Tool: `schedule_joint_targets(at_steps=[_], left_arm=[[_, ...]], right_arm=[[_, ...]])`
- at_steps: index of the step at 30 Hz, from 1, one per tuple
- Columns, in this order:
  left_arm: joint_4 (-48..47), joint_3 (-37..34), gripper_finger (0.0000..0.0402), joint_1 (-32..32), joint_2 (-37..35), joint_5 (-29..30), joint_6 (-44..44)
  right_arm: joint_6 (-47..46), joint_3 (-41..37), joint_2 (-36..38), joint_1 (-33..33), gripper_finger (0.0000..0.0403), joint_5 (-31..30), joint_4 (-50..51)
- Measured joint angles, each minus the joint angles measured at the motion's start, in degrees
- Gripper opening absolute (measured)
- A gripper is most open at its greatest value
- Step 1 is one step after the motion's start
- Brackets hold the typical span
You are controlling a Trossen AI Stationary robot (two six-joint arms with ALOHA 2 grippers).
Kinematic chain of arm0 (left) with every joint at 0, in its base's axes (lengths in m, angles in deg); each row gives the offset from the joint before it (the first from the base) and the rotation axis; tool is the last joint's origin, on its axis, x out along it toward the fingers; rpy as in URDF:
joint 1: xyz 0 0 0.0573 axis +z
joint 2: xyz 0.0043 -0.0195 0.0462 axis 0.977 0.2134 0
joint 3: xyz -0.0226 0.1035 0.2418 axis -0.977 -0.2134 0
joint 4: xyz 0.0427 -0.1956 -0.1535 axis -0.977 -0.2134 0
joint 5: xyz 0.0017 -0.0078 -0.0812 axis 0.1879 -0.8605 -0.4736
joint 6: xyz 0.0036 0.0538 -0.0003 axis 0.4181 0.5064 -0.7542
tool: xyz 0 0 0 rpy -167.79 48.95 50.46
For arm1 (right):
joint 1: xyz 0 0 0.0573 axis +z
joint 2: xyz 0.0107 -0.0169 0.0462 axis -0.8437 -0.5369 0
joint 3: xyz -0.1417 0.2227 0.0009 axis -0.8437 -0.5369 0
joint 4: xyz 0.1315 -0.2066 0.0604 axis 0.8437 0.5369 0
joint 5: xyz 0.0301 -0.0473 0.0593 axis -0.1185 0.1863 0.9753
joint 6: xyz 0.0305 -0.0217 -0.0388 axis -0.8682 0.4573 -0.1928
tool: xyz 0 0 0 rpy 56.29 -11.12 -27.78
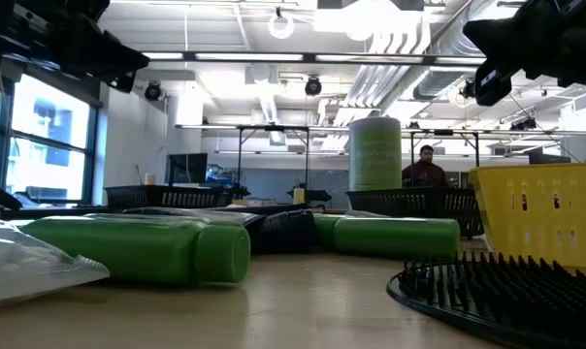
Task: Pick & Place Travel size toiletries
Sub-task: Put the shampoo bottle into the top right black bin
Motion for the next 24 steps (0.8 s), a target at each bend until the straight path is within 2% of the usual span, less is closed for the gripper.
schedule_joint_targets(at_steps=[3, 19, 24], left_arm=[[0.04, 0.00, 0.0002, 0.00, 0.02, 0.00, 0.00], [0.11, 0.04, 0.0002, 0.00, 0.02, 0.02, -0.09], [0.11, 0.04, 0.0002, 0.00, 0.02, 0.02, -0.11]], right_arm=[[0.00, -0.02, -0.01, -0.02, 0.0005, -0.97, 0.06], [-0.08, -0.10, -0.01, 0.00, 0.0005, 1.81, 0.08], [0.00, -0.11, -0.01, -0.01, 0.0005, -0.28, 0.08]])
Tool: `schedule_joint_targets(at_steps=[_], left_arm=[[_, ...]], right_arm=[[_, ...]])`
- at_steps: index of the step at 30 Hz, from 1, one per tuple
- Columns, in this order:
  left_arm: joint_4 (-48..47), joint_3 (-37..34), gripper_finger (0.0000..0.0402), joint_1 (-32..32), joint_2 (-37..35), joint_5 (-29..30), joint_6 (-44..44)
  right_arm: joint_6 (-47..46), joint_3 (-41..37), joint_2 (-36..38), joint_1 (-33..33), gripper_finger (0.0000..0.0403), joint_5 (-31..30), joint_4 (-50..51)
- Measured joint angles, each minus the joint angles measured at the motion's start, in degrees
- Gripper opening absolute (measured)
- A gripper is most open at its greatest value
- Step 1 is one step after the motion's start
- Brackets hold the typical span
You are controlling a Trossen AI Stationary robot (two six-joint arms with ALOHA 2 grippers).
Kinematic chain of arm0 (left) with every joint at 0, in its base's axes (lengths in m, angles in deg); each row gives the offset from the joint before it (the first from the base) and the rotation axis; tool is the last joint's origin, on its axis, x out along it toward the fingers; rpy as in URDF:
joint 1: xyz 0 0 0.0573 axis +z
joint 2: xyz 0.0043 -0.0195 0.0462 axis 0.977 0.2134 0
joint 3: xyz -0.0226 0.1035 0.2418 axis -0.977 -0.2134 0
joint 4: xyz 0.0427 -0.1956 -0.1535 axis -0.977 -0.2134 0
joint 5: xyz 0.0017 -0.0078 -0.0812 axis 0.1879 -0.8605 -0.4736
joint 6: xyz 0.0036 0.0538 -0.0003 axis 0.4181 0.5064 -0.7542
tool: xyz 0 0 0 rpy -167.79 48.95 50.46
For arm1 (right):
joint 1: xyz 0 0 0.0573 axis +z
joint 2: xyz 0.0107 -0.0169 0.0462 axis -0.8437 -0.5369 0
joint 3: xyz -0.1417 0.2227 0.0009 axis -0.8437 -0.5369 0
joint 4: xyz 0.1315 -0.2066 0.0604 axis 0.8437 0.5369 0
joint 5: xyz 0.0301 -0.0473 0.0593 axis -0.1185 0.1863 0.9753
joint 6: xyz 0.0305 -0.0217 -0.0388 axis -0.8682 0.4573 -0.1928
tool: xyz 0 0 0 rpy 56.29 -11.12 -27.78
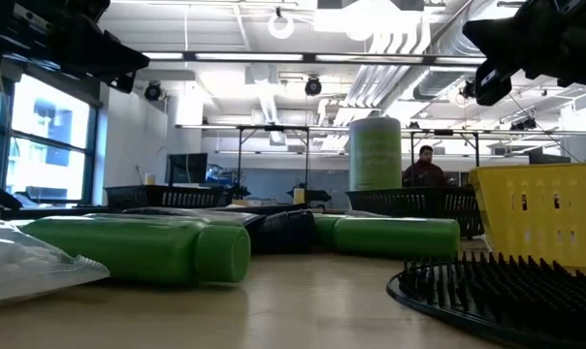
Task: Pick & Place Travel size toiletries
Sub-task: Put the shampoo bottle into the top right black bin
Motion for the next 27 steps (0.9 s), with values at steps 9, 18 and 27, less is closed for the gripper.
schedule_joint_targets(at_steps=[9, 18, 27], left_arm=[[-0.02, 0.00, 0.0002, 0.00, 0.00, 0.00, -0.11], [-0.02, 0.00, 0.0002, -0.02, 0.00, 0.02, -0.37], [-0.90, 0.04, 0.0002, -0.01, -0.04, 0.00, -0.42]], right_arm=[[0.00, -0.02, 0.00, -0.01, 0.0005, -0.23, 0.19], [0.01, -0.04, 0.00, 0.00, 0.0005, -0.24, 0.33], [0.01, -0.04, 0.02, 0.00, 0.0005, -1.38, 0.01]])
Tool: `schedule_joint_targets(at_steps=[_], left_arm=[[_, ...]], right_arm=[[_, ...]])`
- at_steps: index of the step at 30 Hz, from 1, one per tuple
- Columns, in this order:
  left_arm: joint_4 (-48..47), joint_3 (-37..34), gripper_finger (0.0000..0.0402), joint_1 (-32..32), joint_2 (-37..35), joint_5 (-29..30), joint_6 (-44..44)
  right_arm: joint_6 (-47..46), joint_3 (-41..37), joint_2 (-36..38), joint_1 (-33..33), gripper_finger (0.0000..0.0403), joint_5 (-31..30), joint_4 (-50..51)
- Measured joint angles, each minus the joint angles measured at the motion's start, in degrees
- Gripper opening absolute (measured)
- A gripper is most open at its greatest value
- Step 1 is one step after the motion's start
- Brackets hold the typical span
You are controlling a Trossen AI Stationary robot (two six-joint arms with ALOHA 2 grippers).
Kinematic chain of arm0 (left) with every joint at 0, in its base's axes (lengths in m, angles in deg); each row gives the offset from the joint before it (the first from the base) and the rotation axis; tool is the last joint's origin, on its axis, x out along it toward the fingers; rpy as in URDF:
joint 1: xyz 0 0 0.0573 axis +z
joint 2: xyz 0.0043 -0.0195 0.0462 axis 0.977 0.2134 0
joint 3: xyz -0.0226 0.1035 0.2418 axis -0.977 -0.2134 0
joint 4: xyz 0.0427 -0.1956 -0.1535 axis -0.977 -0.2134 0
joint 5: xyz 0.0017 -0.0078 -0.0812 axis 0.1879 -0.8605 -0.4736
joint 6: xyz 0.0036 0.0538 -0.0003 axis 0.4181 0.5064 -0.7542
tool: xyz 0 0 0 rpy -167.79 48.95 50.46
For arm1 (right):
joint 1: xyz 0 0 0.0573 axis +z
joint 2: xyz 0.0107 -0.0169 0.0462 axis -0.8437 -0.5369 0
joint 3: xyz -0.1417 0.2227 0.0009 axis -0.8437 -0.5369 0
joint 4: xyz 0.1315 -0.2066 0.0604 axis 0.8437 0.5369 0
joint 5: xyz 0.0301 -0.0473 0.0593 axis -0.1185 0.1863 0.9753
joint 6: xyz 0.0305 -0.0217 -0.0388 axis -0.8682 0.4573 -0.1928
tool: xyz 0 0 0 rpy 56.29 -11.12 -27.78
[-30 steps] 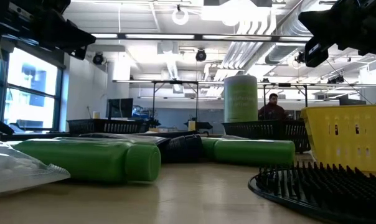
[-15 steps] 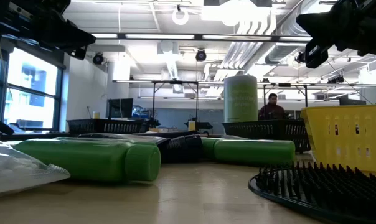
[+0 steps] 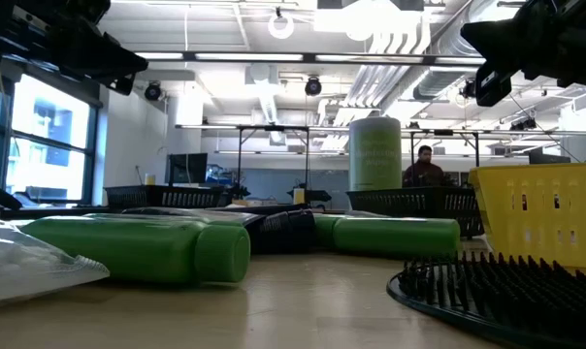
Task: Pick & Place Travel size toiletries
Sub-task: Put the shampoo bottle into the top right black bin
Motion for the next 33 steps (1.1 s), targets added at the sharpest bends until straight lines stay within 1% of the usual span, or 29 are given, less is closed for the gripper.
schedule_joint_targets(at_steps=[7, 27, 31, 33], left_arm=[[-0.74, 0.00, 0.0002, 0.01, 0.04, 0.00, -3.37], [-0.43, 0.00, 0.0002, 0.01, 0.02, 0.04, -4.13], [0.44, 0.00, 0.0002, 0.01, 0.04, 0.04, -4.30], [1.35, 0.00, 0.0002, 0.00, 0.03, 0.04, -5.75]], right_arm=[[0.02, 0.00, -0.02, -0.02, 0.0005, -0.35, 0.02], [0.08, 0.00, -0.02, -0.02, 0.0005, 0.00, 0.02], [1.82, 0.00, 0.00, -0.02, 0.0005, -0.48, 0.02], [1.94, 0.00, -0.01, -0.02, 0.0005, -0.50, 0.02]])
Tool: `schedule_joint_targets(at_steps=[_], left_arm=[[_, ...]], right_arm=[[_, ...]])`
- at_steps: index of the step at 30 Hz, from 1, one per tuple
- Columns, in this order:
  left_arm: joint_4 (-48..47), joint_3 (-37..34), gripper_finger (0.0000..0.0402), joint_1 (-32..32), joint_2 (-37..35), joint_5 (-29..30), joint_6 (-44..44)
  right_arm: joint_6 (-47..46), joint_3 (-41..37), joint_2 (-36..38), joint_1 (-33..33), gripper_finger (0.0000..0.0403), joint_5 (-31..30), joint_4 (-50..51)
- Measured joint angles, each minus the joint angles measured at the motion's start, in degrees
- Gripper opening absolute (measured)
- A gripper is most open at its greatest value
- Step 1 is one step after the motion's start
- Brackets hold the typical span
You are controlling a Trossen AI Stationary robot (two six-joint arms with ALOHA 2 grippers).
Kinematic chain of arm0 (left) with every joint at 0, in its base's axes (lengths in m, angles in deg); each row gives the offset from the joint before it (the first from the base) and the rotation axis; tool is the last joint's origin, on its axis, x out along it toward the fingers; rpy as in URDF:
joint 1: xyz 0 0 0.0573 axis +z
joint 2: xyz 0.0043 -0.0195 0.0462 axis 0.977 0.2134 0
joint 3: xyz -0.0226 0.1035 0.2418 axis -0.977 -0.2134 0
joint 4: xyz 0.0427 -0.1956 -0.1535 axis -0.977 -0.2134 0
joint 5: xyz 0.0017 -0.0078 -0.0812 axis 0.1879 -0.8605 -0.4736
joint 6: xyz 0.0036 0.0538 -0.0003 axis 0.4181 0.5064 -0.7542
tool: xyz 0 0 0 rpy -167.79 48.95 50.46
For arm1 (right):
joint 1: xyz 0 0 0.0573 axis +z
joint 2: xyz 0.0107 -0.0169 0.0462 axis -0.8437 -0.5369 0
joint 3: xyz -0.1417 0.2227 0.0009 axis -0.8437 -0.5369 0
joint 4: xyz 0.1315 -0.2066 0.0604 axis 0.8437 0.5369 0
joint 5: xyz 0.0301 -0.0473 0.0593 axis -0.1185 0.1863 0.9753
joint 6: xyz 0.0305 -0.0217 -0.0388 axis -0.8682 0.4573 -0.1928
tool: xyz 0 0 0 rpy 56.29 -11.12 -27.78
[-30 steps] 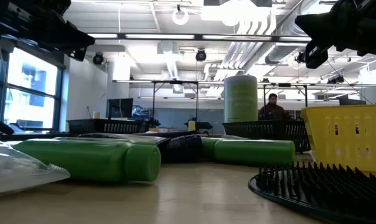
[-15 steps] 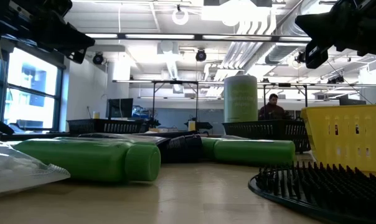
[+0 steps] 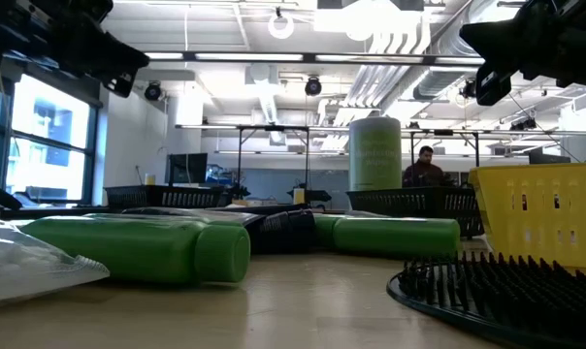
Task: Pick & Place Travel size toiletries
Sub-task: Put the shampoo bottle into the top right black bin
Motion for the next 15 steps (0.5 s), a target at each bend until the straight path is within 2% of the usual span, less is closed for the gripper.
schedule_joint_targets(at_steps=[5, 15], left_arm=[[0.09, 0.00, 0.0002, 0.00, 0.02, 0.02, -0.50], [3.99, 0.00, 0.0001, 0.00, 0.36, 0.09, 8.89]], right_arm=[[0.02, 0.00, 0.01, 0.01, 0.0005, 0.07, 0.37], [-0.48, 0.00, 0.01, 0.00, 0.0005, 0.15, 0.48]])
